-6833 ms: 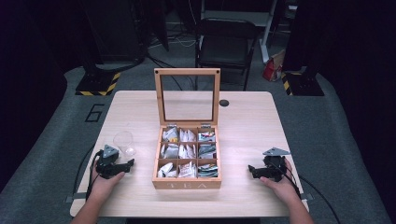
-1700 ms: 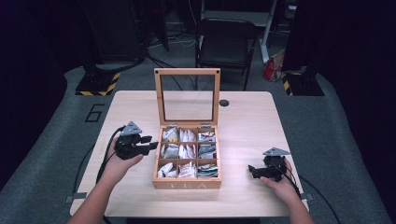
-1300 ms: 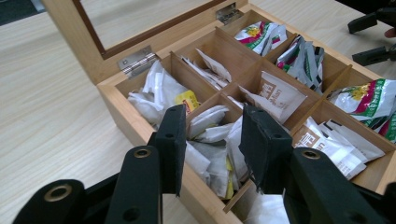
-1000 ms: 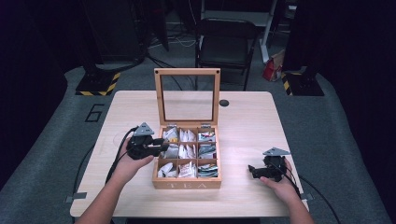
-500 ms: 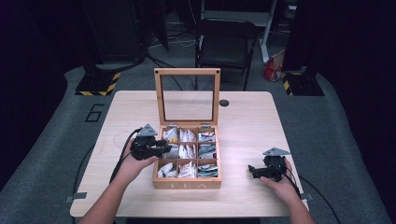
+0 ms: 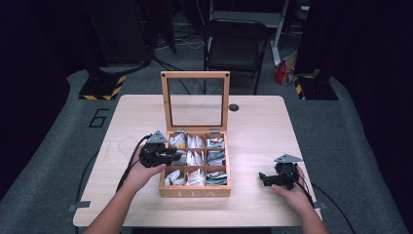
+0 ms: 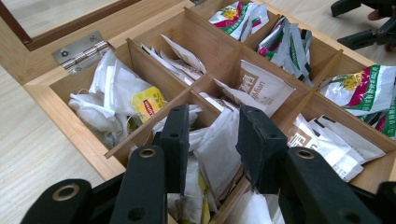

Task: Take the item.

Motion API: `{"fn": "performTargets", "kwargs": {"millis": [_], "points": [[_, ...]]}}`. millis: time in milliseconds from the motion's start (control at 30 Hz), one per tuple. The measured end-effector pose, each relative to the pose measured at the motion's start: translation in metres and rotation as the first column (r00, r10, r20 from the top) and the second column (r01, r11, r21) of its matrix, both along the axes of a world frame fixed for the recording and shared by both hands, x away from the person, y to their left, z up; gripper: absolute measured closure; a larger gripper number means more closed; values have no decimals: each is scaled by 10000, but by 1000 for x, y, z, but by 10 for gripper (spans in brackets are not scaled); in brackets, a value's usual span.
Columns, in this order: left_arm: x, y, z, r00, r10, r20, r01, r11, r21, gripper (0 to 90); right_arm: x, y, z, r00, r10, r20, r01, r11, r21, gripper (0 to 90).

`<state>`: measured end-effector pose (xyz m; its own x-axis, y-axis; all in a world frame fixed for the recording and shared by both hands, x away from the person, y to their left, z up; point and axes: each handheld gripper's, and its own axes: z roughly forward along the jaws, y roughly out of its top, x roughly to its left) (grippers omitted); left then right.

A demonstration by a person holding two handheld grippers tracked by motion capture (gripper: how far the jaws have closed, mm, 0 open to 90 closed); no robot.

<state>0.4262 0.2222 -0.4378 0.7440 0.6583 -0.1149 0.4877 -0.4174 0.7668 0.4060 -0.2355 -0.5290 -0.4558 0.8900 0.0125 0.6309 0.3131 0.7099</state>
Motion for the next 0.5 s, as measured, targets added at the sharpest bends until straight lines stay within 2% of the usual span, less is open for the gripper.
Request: {"fn": "performTargets", "kwargs": {"millis": [233, 267, 367, 500], "points": [[2, -3, -3, 9999, -40, -132, 40, 10000, 43, 642, 0, 0, 0, 10000, -3, 0, 3, 10000, 1, 0], [3, -2, -3, 9999, -111, -118, 113, 9998, 148, 642, 0, 0, 0, 10000, -4, 7, 4, 10000, 2, 0], [4, -3, -4, 9998, -58, -203, 58, 10000, 17, 665, 0, 0, 0, 10000, -8, 20, 8, 10000, 7, 0], [3, -4, -5, 9993, -224, -299, 221, 9997, -101, 718, 0, 0, 0, 10000, -1, -2, 1, 10000, 0, 0]]}}
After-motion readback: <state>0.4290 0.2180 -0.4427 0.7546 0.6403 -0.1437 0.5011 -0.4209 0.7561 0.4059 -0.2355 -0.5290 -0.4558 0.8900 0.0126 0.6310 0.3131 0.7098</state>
